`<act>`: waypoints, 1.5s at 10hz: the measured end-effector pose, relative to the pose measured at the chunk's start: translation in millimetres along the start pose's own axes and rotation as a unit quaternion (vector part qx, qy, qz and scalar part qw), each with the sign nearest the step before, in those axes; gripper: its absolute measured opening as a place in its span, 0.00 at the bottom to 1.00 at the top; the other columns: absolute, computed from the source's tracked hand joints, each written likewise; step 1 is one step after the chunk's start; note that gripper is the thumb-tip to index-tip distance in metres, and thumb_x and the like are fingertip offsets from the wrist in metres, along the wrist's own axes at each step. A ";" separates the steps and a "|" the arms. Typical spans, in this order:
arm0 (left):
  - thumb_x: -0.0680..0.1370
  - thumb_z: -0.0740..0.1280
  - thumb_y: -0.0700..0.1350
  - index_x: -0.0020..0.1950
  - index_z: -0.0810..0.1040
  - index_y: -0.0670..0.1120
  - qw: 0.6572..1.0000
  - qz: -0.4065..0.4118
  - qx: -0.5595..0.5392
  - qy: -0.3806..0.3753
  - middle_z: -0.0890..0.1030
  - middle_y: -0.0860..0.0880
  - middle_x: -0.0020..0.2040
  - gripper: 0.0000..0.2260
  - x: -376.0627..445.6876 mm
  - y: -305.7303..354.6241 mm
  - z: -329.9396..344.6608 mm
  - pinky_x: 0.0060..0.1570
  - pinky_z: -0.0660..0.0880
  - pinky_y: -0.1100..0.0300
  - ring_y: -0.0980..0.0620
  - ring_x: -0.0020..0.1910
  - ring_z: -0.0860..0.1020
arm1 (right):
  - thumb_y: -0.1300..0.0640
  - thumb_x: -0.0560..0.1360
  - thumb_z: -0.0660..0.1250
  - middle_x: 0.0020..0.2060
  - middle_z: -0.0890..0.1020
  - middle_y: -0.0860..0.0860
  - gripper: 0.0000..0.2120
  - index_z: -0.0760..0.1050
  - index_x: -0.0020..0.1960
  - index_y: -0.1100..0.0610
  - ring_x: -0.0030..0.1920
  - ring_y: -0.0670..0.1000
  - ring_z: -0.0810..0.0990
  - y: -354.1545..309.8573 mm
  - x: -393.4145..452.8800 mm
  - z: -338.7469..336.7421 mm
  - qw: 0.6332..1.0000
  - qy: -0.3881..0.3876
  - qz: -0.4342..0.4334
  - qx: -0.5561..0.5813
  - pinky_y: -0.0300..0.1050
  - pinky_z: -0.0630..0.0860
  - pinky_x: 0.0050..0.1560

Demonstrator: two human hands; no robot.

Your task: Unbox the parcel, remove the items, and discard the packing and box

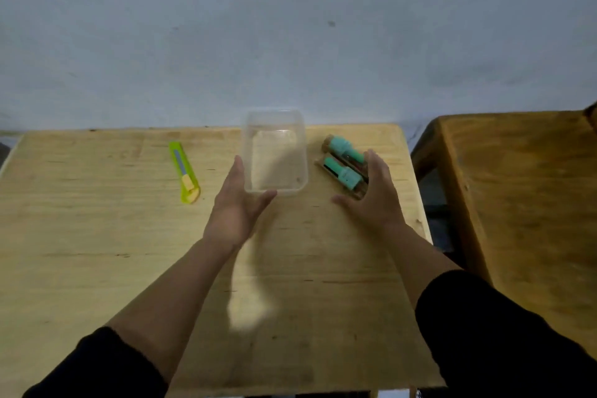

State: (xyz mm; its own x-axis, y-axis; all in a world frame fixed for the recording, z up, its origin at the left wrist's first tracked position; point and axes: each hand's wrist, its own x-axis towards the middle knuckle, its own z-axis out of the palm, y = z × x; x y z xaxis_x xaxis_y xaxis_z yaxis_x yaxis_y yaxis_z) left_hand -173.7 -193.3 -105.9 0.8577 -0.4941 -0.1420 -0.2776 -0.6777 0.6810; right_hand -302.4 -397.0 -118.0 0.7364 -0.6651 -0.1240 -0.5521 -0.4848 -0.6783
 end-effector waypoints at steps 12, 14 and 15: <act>0.79 0.62 0.43 0.76 0.43 0.46 0.995 0.023 -0.049 -0.082 0.76 0.39 0.64 0.33 3.0 -7.4 -10.3 0.48 0.66 0.66 0.42 0.58 0.77 | 0.46 0.70 0.70 0.59 0.75 0.57 0.29 0.69 0.65 0.60 0.60 0.55 0.69 -122.2 32.2 65.7 0.996 0.090 0.000 0.021 0.41 0.67 0.55; 0.78 0.63 0.48 0.77 0.47 0.45 0.992 0.016 -0.072 -0.100 0.76 0.39 0.63 0.33 10.0 -9.9 -13.2 0.54 0.70 0.56 0.39 0.60 0.75 | 0.59 0.76 0.62 0.54 0.78 0.59 0.15 0.73 0.62 0.61 0.56 0.55 0.74 -114.6 22.8 51.5 0.994 0.105 0.003 0.005 0.38 0.66 0.48; 0.78 0.65 0.45 0.75 0.58 0.43 0.991 -0.011 -0.088 -0.101 0.76 0.42 0.64 0.28 -14.0 -19.7 -19.7 0.58 0.67 0.62 0.45 0.63 0.75 | 0.59 0.75 0.63 0.52 0.79 0.56 0.13 0.75 0.59 0.58 0.53 0.55 0.77 -103.6 -20.3 43.8 0.991 0.114 0.059 0.036 0.39 0.68 0.49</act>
